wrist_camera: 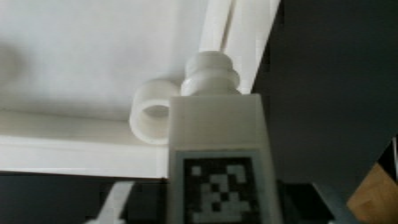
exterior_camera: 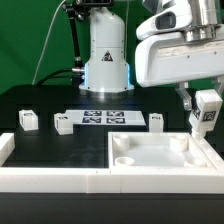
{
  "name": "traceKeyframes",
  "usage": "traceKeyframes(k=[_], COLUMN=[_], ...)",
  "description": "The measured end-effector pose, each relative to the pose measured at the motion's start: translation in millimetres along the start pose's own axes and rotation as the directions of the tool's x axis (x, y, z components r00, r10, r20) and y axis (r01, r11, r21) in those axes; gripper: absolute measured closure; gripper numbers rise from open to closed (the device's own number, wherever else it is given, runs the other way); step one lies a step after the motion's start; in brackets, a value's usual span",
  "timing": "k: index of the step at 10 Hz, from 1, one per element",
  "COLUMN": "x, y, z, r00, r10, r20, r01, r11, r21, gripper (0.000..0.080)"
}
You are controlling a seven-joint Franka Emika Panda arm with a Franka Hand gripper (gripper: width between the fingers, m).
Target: Assemble one leg
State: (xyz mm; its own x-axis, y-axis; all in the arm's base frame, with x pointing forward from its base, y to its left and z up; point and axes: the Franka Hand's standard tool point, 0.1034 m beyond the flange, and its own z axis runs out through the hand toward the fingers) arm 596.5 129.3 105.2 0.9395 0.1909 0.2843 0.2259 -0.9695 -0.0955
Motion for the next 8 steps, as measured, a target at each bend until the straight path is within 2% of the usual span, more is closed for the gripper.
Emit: traceKeyframes(k=[1,2,3,4,5,8], x=[4.7,3.1,8.9,10.1,2.2,12.0], y=[6.0,3.4,6.1,13.0,15.3,14.6], z=[2.8,2.8,0.9,0.0,4.5,4.6], r00=[0.999,0.999,0.996,0.979,0.975,0.977], r10=[-0.015,-0.015,-0.025,-0.035,-0.035,-0.031], r20=[-0.038,-0.031,-0.086,-0.2,-0.22,-0.209], r01=[0.015,0.015,0.024,0.025,0.022,0.02], r11=[1.0,1.0,1.0,0.998,0.998,0.998], r21=[-0.01,-0.007,-0.02,-0.054,-0.064,-0.056], gripper=[0.0509,0.0509,0.0509,0.0509,0.0509,0.0509])
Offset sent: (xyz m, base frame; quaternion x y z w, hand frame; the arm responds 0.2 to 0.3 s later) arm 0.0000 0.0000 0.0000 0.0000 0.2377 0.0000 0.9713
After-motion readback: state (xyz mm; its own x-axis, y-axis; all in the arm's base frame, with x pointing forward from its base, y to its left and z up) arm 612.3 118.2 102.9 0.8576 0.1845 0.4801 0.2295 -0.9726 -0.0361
